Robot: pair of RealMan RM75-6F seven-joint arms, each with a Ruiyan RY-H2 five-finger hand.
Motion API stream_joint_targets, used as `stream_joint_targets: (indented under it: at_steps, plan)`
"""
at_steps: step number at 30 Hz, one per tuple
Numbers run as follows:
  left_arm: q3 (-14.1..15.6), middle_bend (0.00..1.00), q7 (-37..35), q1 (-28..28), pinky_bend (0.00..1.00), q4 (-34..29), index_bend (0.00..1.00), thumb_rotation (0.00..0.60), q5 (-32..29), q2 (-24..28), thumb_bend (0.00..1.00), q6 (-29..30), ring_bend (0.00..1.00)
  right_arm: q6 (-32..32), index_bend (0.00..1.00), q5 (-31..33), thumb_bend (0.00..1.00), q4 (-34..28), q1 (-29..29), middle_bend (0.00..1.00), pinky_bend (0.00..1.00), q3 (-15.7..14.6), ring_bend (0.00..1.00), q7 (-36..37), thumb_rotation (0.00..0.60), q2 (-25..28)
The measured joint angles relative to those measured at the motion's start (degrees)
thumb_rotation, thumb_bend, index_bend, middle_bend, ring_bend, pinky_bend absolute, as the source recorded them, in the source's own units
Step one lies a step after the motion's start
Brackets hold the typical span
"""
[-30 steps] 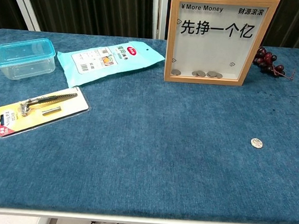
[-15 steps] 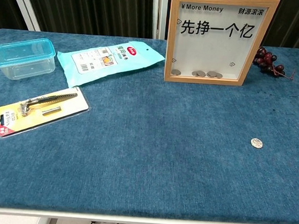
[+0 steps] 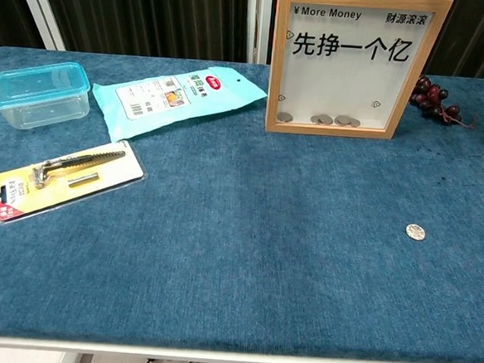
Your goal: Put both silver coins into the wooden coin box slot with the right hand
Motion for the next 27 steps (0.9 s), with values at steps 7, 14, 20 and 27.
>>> stream_joint_targets:
  at_steps: [7,14,20,27]
  plan:
    - [0.13,0.00,-0.13,0.06,0.00,0.50,0.00,0.600,-0.20,-0.24,0.00,-0.25,0.00,-1.10,0.82,7.47,0.46,0.80,4.62,0.06,0.00,-2.42,0.00,-3.41,0.600,0.66]
    - [0.07,0.00,-1.12,0.17,0.00,1.36,0.00,0.600,-0.47,-0.57,0.00,-0.25,0.00,-2.11,0.82,8.65,0.46,3.46,7.10,0.06,0.00,-5.55,0.00,-4.63,0.600,-0.50]
    - [0.07,0.00,-2.62,0.21,0.00,2.28,0.00,0.600,-0.30,-0.81,0.00,-0.03,0.00,-2.89,0.82,8.69,0.46,6.15,8.75,0.06,0.00,-7.29,0.00,-4.39,0.600,-2.33]
    - [0.01,0.00,-3.31,0.18,0.00,2.88,0.00,0.600,-0.21,-0.89,0.00,0.10,0.00,-3.23,0.82,8.72,0.46,7.91,10.07,0.06,0.00,-8.15,0.00,-3.19,0.600,-3.72]
